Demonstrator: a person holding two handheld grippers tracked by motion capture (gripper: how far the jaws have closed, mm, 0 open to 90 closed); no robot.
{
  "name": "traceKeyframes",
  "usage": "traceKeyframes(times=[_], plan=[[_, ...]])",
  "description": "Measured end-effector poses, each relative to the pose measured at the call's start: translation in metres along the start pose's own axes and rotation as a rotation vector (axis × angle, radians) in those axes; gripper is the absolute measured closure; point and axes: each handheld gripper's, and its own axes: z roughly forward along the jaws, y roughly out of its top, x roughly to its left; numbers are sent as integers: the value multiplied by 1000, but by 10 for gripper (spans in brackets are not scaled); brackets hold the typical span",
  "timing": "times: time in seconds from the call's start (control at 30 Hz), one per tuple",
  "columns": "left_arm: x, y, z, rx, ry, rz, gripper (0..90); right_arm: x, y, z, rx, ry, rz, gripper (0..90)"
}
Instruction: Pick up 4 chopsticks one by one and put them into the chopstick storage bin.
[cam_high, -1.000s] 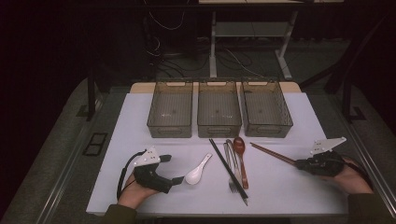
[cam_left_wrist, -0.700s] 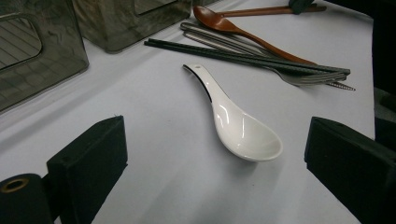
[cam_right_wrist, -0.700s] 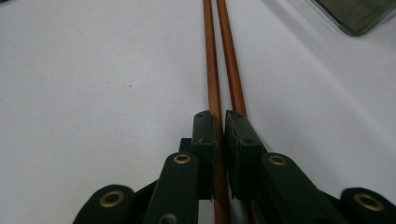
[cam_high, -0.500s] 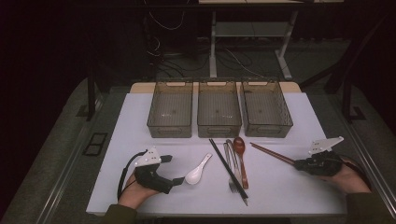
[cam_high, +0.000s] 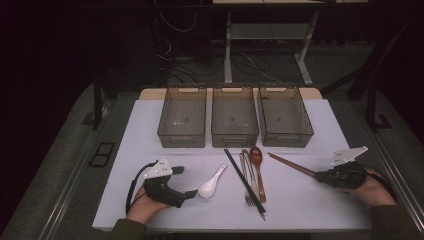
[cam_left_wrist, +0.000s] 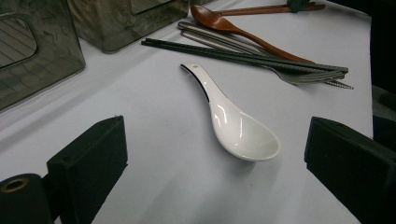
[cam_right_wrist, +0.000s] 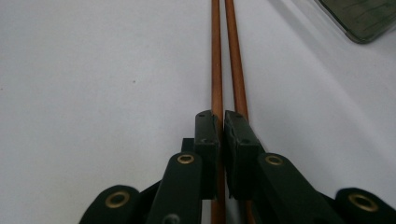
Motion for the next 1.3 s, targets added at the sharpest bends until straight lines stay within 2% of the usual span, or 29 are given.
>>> traceKeyframes(times=[0.2, 0.47, 0.57, 0.97, 1.3], plan=[[0, 0, 0, 1, -1, 2, 51, 1, 1, -2, -10, 24, 1, 841], [1, 0, 0, -4, -2, 8, 50, 0, 1, -10, -74, 48, 35, 841], [0, 0, 0, -6, -4, 9, 49, 0, 3, -12, -86, 50, 34, 841], [2, -1, 2, 2, 22, 3, 0, 5, 15, -13, -149, 55, 52, 841], [4, -3, 5, 16, 18, -11, 0, 11, 33, -10, -196, 71, 65, 841]])
